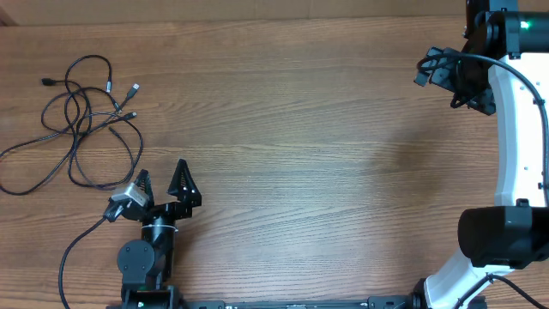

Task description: Untangle cables

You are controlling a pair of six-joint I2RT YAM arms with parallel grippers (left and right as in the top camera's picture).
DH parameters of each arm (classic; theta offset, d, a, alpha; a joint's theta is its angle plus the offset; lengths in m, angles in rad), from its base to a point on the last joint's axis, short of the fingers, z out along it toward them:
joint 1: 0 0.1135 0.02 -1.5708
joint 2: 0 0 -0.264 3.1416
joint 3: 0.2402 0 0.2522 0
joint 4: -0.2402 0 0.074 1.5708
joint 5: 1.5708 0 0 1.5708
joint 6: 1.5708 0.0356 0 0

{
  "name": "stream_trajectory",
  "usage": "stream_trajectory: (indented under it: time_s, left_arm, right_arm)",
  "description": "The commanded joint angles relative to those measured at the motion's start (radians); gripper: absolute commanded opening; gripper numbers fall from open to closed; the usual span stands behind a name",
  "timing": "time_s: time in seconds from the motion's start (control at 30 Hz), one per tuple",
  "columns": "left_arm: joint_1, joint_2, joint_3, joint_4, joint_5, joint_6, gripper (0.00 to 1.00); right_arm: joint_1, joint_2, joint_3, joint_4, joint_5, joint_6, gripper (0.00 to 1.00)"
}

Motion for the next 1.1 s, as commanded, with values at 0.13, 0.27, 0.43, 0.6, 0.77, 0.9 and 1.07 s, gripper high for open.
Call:
stream_trajectory:
  time_s: [0.13, 0.27, 0.43, 0.6, 0.77, 0.9, 1.07]
  left_arm:
    - [-0.002, -0.150, -0.007, -0.212, -0.046, 0.002, 1.00]
    - [-0.002, -0.266, -0.007, -0.363, -0.076, 0.002, 1.00]
    - [-0.002, -0.308, -0.007, -0.381, -0.063, 0.075, 1.00]
    - [-0.002, -0.308, -0.007, -0.380, -0.063, 0.084, 0.99]
    - [-0.002, -0.308, -0.007, -0.380, -0.063, 0.084, 1.00]
    - [-0.002, -0.308, -0.007, -0.380, -0.063, 0.084, 1.00]
    - [-0.002, -0.308, -0.007, -0.380, -0.063, 0.084, 1.00]
  right_arm:
    - [0.000, -0.002, 0.003, 0.005, 0.010, 0.008, 1.00]
    - [0.000, -0.002, 0.003, 0.005, 0.010, 0.008, 1.00]
    - [0.000, -0.002, 0.003, 0.005, 0.010, 0.008, 1.00]
    - [0.000, -0.002, 0.003, 0.005, 0.010, 0.008, 1.00]
    - [0.000, -0.002, 0.003, 0.005, 0.010, 0.008, 1.00]
    - [0.000, -0.002, 0.003, 0.005, 0.010, 0.008, 1.00]
    - [0.000, -0.002, 0.003, 0.005, 0.010, 0.008, 1.00]
